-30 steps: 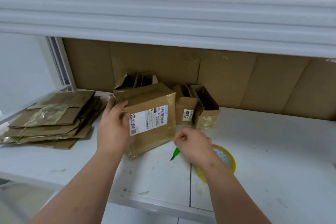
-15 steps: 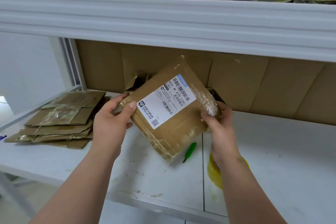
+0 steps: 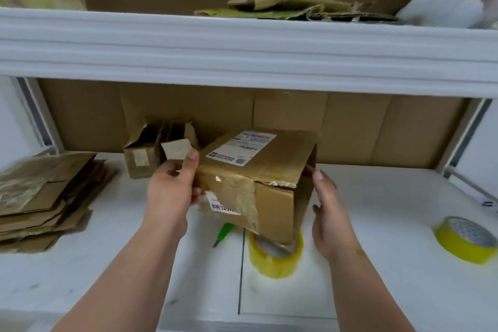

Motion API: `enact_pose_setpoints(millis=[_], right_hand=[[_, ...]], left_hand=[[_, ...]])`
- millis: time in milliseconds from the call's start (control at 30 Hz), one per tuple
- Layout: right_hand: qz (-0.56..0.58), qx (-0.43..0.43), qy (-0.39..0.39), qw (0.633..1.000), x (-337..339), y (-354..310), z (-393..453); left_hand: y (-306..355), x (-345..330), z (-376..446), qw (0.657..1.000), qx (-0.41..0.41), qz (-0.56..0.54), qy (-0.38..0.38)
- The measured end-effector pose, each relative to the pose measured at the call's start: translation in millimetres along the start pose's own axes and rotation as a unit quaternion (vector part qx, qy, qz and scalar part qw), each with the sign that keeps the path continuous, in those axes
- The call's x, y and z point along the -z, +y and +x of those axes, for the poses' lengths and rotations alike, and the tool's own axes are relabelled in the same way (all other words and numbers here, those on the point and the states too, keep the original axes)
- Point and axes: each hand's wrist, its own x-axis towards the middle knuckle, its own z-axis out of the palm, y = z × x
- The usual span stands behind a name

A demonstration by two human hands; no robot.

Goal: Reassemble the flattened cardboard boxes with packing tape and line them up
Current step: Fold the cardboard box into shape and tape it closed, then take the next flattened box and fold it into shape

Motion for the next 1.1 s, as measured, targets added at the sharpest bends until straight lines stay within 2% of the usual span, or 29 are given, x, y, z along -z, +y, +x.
enact_pose_setpoints(millis=[67,133,233,333,500,567,667,733,800,900,967,1033,1100], right_hand=[[-0.004,0.006,0.001,1.0,13.1,1.3,4.4],[0.024,-0.021,0.046,0.998,28.7,-0.9,8.7],[0.2,-0.08,0.078,0.973,59.1,-8.6,16.4],[0.275,-0.05,0.068,0.958,84.9,-24.1,23.0],[0.314,-0.009,0.046,0.948,120.0,-31.1,43.4],[0.282,-0.002,0.023,0.959,129.4,-30.9,49.8],[0.205,-0.012,-0.056,0.977,138.2,-26.4,57.0],[0.077,-0.035,-0.092,0.992,139.9,-21.6,63.0],[-0.053,-0.048,-0.118,0.99,137.3,-11.3,72.1],[-0.203,-0.053,-0.047,0.976,131.2,6.3,92.6],[-0.3,-0.035,-0.012,0.953,129.7,18.5,106.7],[-0.378,-0.042,-0.004,0.925,128.7,30.2,120.9],[-0.394,-0.068,0.006,0.916,125.0,38.7,133.5]], left_hand=[[-7.4,-22.9,-8.5,1.0,0.02,-0.009,-0.013],[-12.7,-44.7,-17.3,0.998,0.05,-0.032,-0.016],[-18.3,-76.6,-28.4,0.993,0.099,-0.064,-0.02],[-28.1,-108.2,-34.9,0.988,0.131,-0.072,-0.024],[-45.3,-158.2,-46.2,0.981,0.176,-0.071,-0.036],[-50.0,-174.8,-50.1,0.972,0.214,-0.083,-0.049],[-58.7,-191.7,-48.0,0.958,0.26,-0.1,-0.064],[-67.2,-199.7,-45.4,0.954,0.272,-0.093,-0.082],[-79.3,-206.3,-41.5,0.96,0.259,-0.028,-0.103],[-92.5,-211.1,-35.0,0.963,0.22,0.099,-0.116],[-94.1,-211.1,-30.6,0.955,0.199,0.168,-0.141],[-95.3,-210.7,-25.6,0.952,0.184,0.186,-0.159],[-97.8,-211.0,-19.3,0.955,0.173,0.164,-0.179]])
